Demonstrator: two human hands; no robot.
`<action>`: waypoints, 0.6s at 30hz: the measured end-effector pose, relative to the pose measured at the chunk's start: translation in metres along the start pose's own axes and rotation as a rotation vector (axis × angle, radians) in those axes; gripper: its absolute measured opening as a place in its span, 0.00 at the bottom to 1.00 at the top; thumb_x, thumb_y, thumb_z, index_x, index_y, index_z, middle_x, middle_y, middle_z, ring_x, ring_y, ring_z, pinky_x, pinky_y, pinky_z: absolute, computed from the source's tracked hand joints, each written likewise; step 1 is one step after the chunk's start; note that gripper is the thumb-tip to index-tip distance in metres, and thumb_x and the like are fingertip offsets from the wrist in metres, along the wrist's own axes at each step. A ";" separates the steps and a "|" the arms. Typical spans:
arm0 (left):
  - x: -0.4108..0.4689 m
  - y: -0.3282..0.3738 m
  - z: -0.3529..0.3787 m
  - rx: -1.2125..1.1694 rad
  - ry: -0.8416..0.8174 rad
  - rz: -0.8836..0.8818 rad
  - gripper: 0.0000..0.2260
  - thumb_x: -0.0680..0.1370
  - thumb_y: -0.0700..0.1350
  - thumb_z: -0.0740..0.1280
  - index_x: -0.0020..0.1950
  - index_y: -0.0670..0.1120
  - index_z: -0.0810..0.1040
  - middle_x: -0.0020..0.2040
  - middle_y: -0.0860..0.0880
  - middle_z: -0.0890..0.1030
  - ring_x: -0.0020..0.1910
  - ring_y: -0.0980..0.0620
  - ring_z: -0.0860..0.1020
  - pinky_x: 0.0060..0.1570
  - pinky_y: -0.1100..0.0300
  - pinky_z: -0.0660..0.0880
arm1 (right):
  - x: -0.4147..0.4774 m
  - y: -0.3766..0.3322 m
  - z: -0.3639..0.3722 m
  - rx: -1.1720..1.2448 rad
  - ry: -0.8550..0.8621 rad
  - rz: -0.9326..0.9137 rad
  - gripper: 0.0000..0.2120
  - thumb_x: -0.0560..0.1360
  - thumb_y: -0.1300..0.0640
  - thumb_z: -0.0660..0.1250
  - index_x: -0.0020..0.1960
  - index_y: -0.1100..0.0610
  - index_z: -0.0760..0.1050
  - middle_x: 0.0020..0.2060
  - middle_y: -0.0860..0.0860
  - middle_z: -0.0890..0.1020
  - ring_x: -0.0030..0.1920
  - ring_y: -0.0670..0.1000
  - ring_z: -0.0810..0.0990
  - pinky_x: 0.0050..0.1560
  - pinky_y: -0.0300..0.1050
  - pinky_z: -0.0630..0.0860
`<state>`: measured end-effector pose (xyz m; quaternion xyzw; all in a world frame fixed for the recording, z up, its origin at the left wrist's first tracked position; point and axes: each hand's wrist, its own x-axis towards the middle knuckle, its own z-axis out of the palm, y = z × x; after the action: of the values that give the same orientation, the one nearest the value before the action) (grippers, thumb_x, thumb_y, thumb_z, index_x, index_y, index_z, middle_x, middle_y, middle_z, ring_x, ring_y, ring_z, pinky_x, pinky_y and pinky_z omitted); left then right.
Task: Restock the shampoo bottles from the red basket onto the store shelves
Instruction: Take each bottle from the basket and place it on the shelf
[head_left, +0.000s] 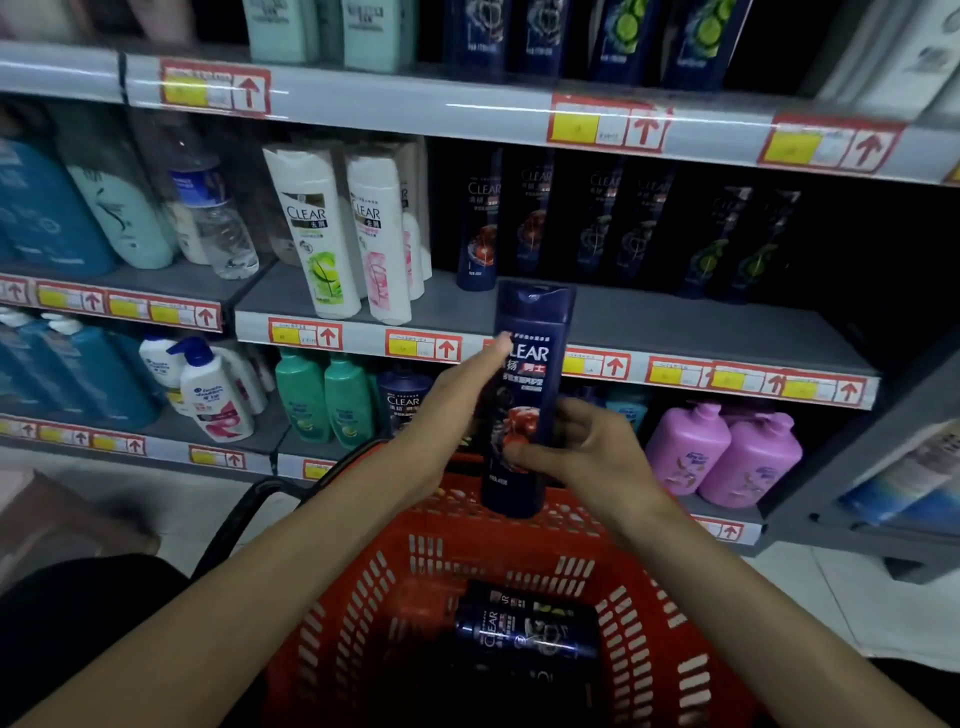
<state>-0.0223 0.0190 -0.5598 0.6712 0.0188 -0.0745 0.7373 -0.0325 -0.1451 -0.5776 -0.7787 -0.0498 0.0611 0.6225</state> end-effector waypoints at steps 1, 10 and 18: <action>-0.001 0.000 -0.003 0.076 0.003 0.030 0.16 0.82 0.60 0.63 0.62 0.54 0.83 0.56 0.57 0.86 0.58 0.58 0.83 0.63 0.56 0.77 | 0.005 -0.004 -0.003 0.017 0.021 -0.018 0.20 0.68 0.67 0.80 0.56 0.53 0.84 0.47 0.50 0.89 0.50 0.52 0.87 0.57 0.53 0.83; 0.030 0.018 -0.016 0.489 -0.016 0.156 0.17 0.83 0.50 0.67 0.73 0.58 0.74 0.54 0.46 0.82 0.52 0.54 0.82 0.54 0.56 0.79 | 0.068 -0.037 -0.023 0.099 0.068 0.007 0.17 0.67 0.60 0.82 0.55 0.54 0.85 0.44 0.51 0.89 0.46 0.51 0.87 0.50 0.48 0.81; 0.105 0.027 -0.011 0.512 -0.006 0.171 0.22 0.84 0.47 0.63 0.79 0.53 0.68 0.51 0.52 0.80 0.48 0.53 0.78 0.55 0.55 0.73 | 0.171 -0.030 -0.023 0.000 0.312 -0.124 0.21 0.65 0.60 0.84 0.56 0.51 0.85 0.44 0.46 0.88 0.47 0.48 0.87 0.54 0.51 0.84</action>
<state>0.0862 0.0238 -0.5475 0.8347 -0.0593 -0.0163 0.5473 0.1394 -0.1342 -0.5490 -0.7743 -0.0004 -0.0989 0.6251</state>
